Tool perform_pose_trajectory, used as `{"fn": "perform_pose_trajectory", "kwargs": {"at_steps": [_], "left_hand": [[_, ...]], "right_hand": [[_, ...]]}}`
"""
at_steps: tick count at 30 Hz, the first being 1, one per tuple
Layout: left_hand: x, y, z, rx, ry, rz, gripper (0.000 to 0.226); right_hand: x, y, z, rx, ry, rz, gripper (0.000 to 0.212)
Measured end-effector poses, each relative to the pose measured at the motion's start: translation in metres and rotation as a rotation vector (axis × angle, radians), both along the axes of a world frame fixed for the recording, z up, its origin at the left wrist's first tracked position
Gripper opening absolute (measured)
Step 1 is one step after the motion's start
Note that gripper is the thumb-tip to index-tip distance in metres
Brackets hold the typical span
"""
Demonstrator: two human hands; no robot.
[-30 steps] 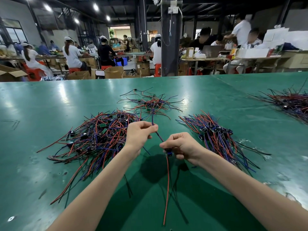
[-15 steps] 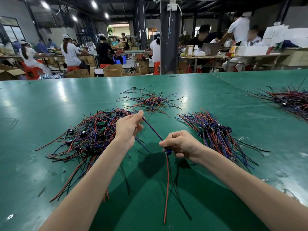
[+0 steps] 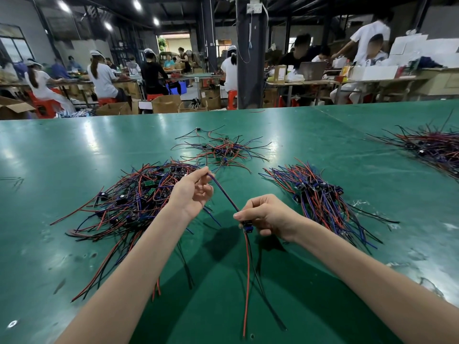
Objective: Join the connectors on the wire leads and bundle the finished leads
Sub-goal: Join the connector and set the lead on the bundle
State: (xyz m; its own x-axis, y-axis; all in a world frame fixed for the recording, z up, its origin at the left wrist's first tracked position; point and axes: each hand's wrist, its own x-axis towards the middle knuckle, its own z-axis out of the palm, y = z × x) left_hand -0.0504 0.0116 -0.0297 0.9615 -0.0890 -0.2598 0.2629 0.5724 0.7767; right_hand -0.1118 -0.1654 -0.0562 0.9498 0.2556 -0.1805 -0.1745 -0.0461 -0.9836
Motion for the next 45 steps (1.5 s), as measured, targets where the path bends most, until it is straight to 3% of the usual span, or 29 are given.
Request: {"fn": "perform_pose_trajectory", "kwargs": {"at_steps": [7, 21, 45], "left_hand": [[0.001, -0.001, -0.006, 0.257, -0.149, 0.125, 0.01], [-0.004, -0.004, 0.002, 0.038, -0.036, 0.065, 0.021], [-0.006, -0.007, -0.011, 0.313, -0.178, 0.055, 0.013]], "right_hand": [[-0.002, 0.001, 0.0, -0.04, 0.014, 0.042, 0.031], [-0.007, 0.003, 0.005, -0.044, -0.019, 0.07, 0.028], [-0.009, 0.004, 0.0, -0.014, -0.073, 0.077, 0.023]]}}
